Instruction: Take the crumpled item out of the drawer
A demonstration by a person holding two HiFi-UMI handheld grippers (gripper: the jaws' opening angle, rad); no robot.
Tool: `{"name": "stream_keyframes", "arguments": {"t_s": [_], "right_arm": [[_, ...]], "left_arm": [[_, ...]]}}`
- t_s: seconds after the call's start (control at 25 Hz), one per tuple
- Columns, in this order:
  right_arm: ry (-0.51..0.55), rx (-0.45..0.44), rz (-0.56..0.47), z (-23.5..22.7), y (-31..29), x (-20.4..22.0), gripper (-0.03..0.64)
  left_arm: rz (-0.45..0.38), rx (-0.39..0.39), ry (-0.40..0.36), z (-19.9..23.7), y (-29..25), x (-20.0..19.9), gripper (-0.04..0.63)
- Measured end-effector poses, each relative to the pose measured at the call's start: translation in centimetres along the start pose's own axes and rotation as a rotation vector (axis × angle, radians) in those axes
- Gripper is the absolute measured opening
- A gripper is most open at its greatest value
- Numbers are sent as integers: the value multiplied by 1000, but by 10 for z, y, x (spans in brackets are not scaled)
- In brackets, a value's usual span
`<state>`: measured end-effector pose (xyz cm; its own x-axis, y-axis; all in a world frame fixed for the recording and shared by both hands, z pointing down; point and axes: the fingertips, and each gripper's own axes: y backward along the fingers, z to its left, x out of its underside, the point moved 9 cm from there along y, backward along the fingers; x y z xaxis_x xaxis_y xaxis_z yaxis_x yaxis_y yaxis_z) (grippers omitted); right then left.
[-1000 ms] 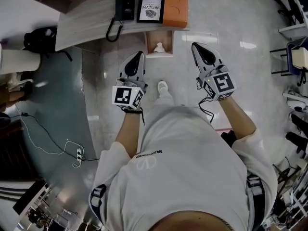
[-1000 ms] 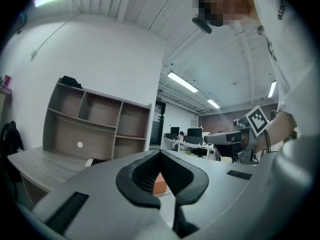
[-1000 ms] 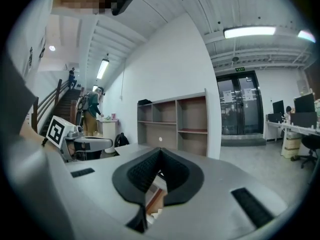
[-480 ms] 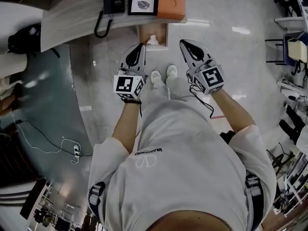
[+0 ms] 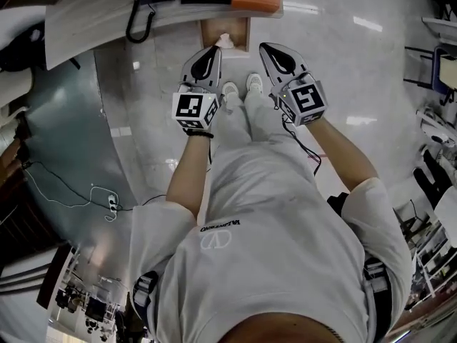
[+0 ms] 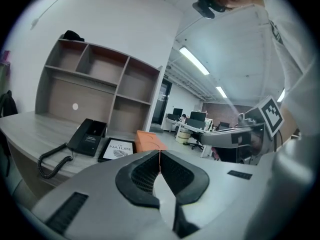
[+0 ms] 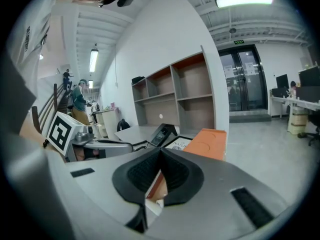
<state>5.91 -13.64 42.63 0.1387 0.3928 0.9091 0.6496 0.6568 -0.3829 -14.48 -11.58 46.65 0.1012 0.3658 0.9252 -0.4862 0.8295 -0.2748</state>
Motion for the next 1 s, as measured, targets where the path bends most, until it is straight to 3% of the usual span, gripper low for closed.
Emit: {"name": "stream_keyframes", "arguments": {"t_s": [0.16,0.28,0.56,0.76,1.0], "right_arm": [[-26,5,21,-14,-10,21,-2],[10,-1,39,-22,-19,36,-2],[-30,5,71,-34,-43,71,-2],[-51,8,99,-41,-61,97,-2],[-94,36,124,-47,-65,128,-2]], "left_arm": [[40,0,-5,1,-16,21,15],[65,-9,6,4,-25,40,49],[157,-8,-6,12,-55,85,197],[201,2,15,24,-77,112,352],[213,-31,42,32,-83,135,374]]}}
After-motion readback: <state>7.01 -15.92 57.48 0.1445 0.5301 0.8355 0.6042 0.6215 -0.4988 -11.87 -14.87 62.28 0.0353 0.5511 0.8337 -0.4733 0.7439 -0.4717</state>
